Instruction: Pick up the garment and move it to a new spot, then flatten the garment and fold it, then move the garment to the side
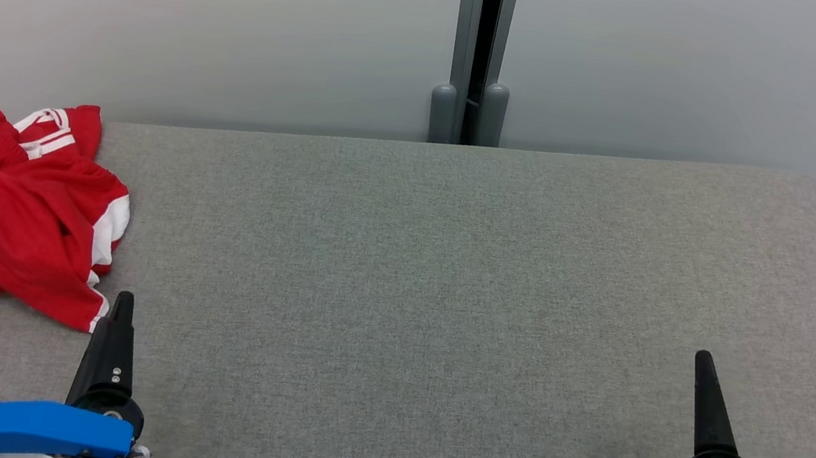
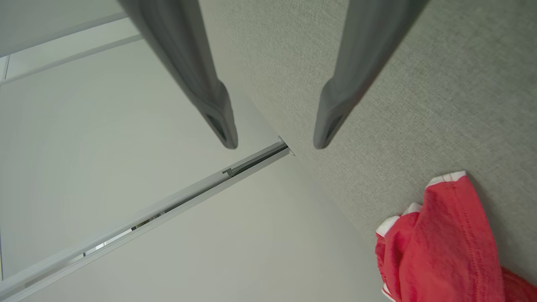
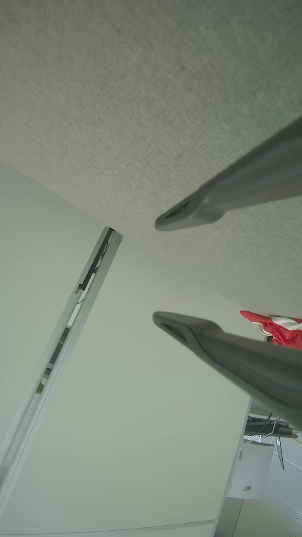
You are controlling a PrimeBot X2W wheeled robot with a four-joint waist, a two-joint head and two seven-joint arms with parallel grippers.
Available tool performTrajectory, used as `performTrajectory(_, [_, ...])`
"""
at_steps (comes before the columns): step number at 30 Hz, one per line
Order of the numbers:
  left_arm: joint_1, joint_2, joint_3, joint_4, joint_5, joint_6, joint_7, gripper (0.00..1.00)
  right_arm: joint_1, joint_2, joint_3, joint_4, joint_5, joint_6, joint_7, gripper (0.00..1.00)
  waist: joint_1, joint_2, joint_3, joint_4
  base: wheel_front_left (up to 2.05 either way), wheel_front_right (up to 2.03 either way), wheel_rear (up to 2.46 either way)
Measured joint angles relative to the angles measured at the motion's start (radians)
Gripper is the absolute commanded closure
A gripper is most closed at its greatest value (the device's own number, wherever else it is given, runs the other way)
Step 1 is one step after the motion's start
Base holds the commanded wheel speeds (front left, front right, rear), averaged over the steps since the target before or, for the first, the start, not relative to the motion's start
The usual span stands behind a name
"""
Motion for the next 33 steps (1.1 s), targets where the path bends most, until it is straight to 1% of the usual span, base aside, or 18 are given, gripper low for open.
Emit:
performTrajectory(3, [-0.003, 0.000, -0.011, 0.000, 0.059, 0.004, -0.011, 0.00, 0.000, 0.000, 0.014, -0.002, -0.056, 0.000, -0.012, 0.00, 0.0000, 0.0000, 0.000, 0.000, 0.00, 0.00, 0.00])
performTrajectory(4, [-0.003, 0.000, -0.011, 0.000, 0.059, 0.004, -0.011, 0.00, 0.000, 0.000, 0.014, -0.002, -0.056, 0.000, -0.012, 0.00, 0.0000, 0.0000, 0.000, 0.000, 0.00, 0.00, 0.00])
performTrajectory(5, [-0.005, 0.001, -0.015, 0.000, 0.095, 0.010, -0.018, 0.00, 0.000, -0.001, 0.022, -0.002, -0.090, 0.000, -0.018, 0.00, 0.0000, 0.0000, 0.000, 0.001, 0.00, 0.00, 0.00])
performTrajectory(7, [-0.005, 0.001, -0.019, 0.000, 0.128, 0.013, -0.024, 0.00, 0.000, -0.001, 0.031, 0.000, -0.121, 0.000, -0.023, 0.00, 0.0000, 0.0000, -0.001, 0.001, 0.00, 0.00, 0.00])
performTrajectory(8, [-0.005, 0.001, -0.019, 0.000, 0.128, 0.013, -0.024, 0.00, 0.000, -0.001, 0.031, 0.000, -0.121, 0.000, -0.023, 0.00, 0.0000, 0.0000, -0.001, 0.001, 0.00, 0.00, 0.00])
performTrajectory(9, [-0.005, 0.002, -0.025, 0.002, 0.163, 0.014, -0.032, 0.00, 0.000, -0.002, 0.038, 0.004, -0.154, 0.000, -0.031, 0.00, 0.0000, 0.0000, -0.001, 0.002, 0.00, 0.00, 0.00])
performTrajectory(12, [-0.006, 0.002, -0.034, 0.008, 0.210, 0.020, -0.041, 0.00, 0.000, -0.003, 0.048, 0.014, -0.193, 0.000, -0.042, 0.00, 0.0000, 0.0000, -0.002, 0.003, 0.00, 0.00, 0.00])
performTrajectory(33, [-0.012, 0.006, -0.073, 0.024, 0.474, 0.036, -0.105, 0.00, -0.002, -0.004, 0.081, 0.047, -0.441, 0.000, -0.106, 0.00, 0.0000, 0.0000, -0.004, 0.003, 0.00, 0.00, 0.00])
